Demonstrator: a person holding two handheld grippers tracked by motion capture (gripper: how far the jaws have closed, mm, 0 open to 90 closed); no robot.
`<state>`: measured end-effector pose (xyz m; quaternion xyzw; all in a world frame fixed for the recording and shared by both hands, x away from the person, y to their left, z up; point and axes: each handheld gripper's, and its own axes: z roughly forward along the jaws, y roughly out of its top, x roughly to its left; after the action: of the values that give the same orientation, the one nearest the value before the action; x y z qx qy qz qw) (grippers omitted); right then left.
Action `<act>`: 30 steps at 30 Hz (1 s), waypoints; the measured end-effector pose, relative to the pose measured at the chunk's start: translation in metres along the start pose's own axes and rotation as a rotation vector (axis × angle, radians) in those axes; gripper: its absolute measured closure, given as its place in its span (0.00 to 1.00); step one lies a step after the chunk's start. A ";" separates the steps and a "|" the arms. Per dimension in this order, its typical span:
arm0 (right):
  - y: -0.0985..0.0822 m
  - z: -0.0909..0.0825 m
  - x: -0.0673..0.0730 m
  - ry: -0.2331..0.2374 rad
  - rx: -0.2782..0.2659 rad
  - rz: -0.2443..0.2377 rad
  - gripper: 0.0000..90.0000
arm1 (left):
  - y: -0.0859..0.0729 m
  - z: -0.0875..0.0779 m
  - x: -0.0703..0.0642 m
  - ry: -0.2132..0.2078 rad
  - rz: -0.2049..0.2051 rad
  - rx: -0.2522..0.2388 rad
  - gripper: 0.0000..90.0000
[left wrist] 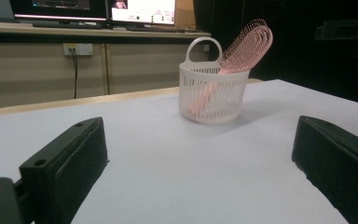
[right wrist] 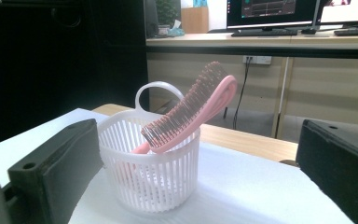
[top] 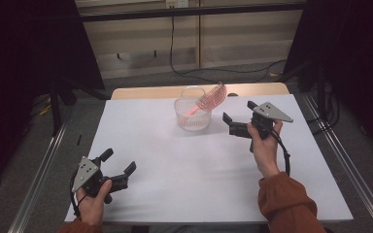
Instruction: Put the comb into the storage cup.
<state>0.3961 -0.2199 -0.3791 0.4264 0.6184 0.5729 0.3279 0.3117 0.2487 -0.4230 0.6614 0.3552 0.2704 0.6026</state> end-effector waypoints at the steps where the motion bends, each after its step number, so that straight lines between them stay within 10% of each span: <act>1: 0.001 -0.002 0.001 -0.002 -0.002 -0.002 0.00 | 0.000 0.000 0.000 0.002 0.000 0.000 0.04; 30: -0.024 -0.053 -0.002 -0.048 0.030 -0.050 0.00 | 0.001 -0.007 0.003 0.037 -0.011 -0.017 0.04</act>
<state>0.3456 -0.2436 -0.3964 0.4294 0.6293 0.5449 0.3503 0.3078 0.2553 -0.4210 0.6493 0.3678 0.2821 0.6030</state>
